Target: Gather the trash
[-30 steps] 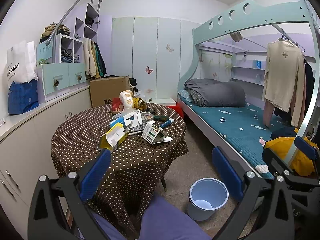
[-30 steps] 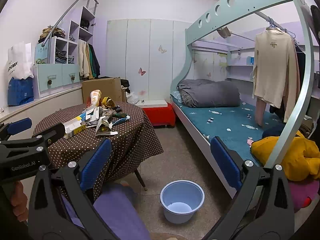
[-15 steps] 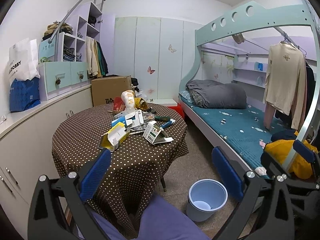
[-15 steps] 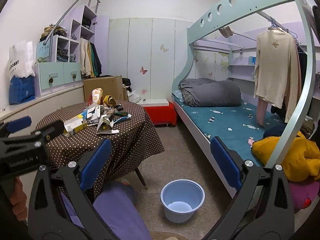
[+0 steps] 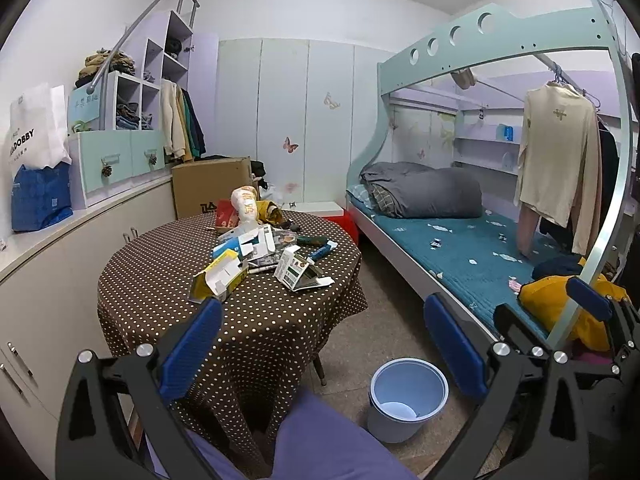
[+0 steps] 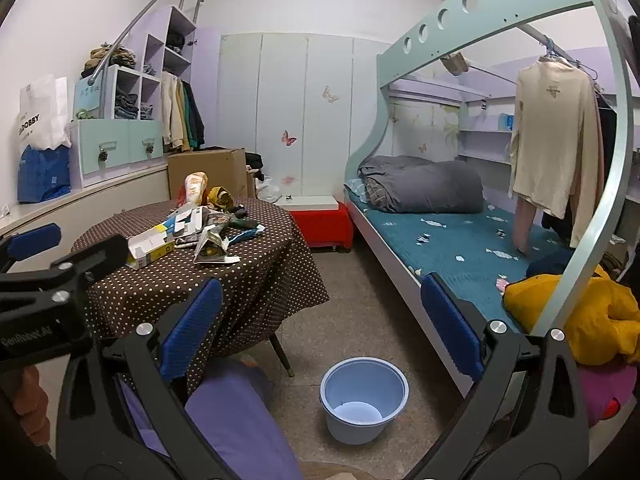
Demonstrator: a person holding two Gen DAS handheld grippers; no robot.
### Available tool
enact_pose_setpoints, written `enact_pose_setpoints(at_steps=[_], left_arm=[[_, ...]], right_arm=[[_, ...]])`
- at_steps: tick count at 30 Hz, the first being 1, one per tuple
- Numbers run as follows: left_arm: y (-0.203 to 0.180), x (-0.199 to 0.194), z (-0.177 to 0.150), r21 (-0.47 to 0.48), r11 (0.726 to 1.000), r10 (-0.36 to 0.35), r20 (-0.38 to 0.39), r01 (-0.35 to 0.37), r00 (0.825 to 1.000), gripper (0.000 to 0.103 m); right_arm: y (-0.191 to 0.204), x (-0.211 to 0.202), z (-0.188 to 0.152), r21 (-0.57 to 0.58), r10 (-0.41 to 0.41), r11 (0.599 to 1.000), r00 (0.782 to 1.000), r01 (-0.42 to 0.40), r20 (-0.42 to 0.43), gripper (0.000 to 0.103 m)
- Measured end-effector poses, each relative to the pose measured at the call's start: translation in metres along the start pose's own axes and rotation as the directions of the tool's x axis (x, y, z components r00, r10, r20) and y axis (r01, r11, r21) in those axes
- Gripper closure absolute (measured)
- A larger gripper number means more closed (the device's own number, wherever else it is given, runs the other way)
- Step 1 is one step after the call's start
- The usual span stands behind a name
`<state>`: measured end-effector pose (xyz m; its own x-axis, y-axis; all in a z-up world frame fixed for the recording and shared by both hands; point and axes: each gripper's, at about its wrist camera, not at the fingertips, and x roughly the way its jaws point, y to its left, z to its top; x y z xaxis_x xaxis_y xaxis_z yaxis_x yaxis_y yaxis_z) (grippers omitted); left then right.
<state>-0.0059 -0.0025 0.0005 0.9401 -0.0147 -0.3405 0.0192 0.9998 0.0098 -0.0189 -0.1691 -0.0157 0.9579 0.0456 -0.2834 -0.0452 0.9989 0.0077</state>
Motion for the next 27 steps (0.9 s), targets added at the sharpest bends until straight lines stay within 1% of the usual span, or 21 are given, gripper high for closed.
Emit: enact_pose_setpoints(at_steps=[19, 27], left_arm=[[0.0045, 0.0003, 0.002, -0.01, 1.0, 0.022, -0.003, -0.022, 1.0, 0.004], [0.0073, 0.0024, 0.0012, -0.013, 0.999, 0.033, -0.013, -0.033, 0.999, 0.004]], right_arm=[[-0.0045, 0.0, 0.0011, 0.021, -0.022, 1.0, 1.0, 0.022, 0.0, 0.006], [-0.005, -0.0024, 0.0016, 0.02, -0.013, 1.0, 1.0, 0.013, 0.005, 0.006]])
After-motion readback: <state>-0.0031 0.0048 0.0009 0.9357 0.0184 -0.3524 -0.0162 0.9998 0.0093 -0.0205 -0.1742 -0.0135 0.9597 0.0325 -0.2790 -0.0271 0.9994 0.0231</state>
